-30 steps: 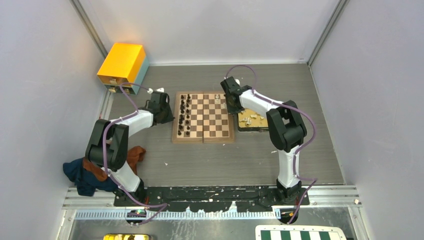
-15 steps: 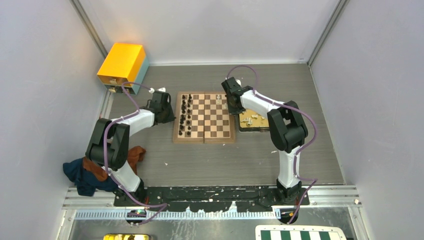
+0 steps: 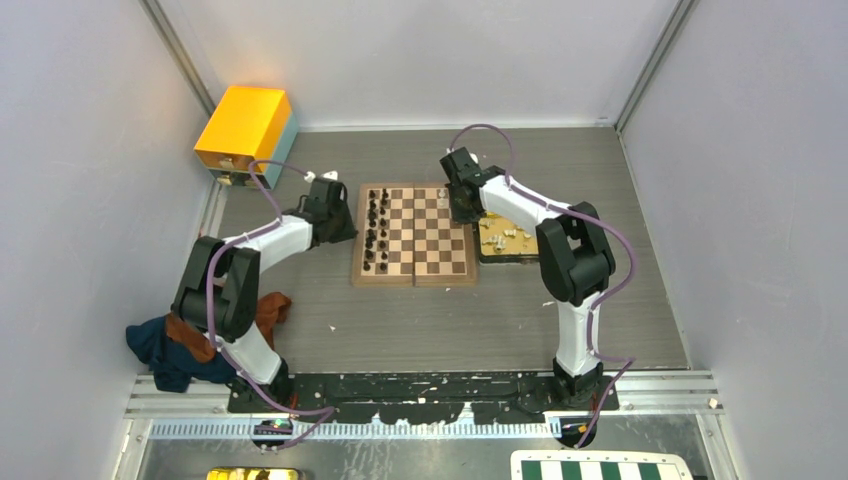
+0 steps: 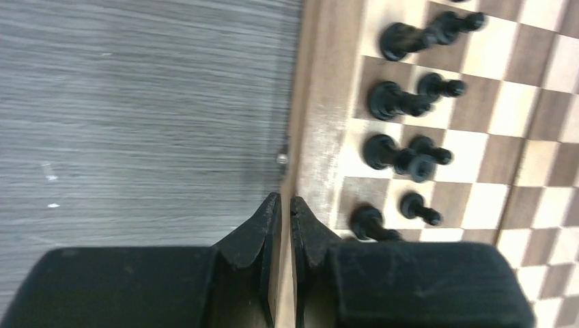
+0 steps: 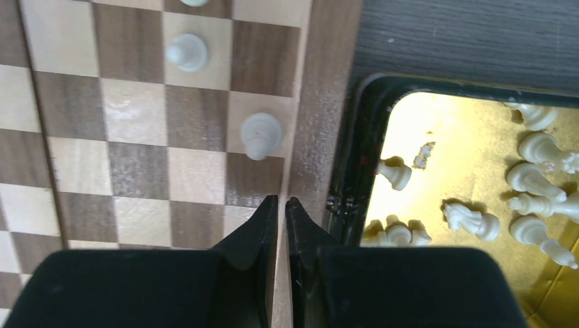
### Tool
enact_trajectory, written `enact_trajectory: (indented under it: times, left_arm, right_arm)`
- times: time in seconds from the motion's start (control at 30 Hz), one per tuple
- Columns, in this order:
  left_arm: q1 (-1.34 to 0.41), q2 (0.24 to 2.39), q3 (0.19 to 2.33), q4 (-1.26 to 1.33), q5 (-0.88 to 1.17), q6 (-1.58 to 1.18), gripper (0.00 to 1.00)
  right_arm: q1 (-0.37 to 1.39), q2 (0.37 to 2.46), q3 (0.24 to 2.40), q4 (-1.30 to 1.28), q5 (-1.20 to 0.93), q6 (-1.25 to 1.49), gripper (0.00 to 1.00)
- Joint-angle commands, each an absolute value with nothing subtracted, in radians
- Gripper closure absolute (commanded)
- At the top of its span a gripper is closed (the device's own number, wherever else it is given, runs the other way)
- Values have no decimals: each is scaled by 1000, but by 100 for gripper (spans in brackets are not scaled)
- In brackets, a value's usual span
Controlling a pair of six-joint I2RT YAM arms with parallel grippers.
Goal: Set up the chess pieces on the board
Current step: Move the chessboard to the center of the board, then pick up the chess piece from the storage box.
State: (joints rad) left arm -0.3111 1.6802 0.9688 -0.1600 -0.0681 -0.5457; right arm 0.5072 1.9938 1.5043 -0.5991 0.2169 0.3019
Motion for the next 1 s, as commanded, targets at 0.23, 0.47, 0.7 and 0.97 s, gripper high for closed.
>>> enact_trajectory:
  times: [0.23, 0.47, 0.7, 0.97]
  left_arm:
    - [-334, 1647, 1030, -122, -23, -562, 88]
    - [-307, 1609, 1026, -161, -62, -560, 88]
    - [-240, 1504, 1003, -205, -97, -563, 86]
    - [-204, 1406, 1022, -271, -121, -531, 53]
  right_arm:
    - [500, 1904, 1564, -599, 196, 295, 85]
    - [494, 1846, 1558, -622, 208, 290, 85]
    - [451, 1766, 1557, -655, 252, 295, 82]
    - [349, 1701, 1480, -648, 292, 348, 57]
